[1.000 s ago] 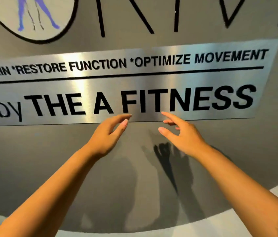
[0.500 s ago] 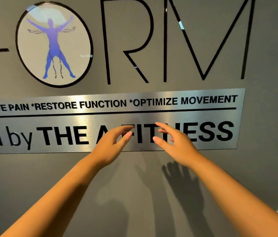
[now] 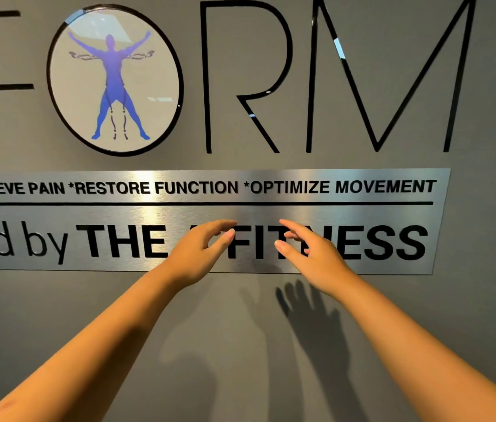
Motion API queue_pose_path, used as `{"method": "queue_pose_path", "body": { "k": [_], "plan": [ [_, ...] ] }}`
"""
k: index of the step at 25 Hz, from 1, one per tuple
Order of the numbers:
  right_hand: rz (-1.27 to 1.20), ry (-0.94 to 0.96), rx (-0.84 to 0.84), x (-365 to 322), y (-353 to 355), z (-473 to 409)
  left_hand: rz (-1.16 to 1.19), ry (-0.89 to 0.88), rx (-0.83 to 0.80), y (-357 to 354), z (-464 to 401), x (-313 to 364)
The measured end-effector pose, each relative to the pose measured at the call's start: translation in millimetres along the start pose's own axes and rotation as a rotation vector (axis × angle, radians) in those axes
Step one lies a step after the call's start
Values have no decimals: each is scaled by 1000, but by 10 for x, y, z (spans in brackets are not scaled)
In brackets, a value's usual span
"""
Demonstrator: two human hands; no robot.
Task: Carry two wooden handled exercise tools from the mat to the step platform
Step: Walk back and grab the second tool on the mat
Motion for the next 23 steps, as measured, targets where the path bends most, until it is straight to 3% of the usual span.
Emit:
{"method": "queue_pose_path", "body": {
  "k": [9, 16, 23],
  "plan": [
    [4, -31, 44, -86, -166, -80, -151, -90, -20, 210, 26, -189],
    [-36, -21, -17, -168, -589, -62, -142, -44, 18, 457, 263, -403],
    [-143, 233, -199, -859, -1387, -377, -246, 146, 187, 1217, 868, -633]
  ]
}}
Point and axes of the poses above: each hand's wrist, its own z-axis away from the middle knuckle, its own y-axis out of the back of the hand, x = y × z, the point moved 10 cm from there along -z, towards the middle knuckle, and after that the axes turned 1 degree about y, right-handed, at the moved point
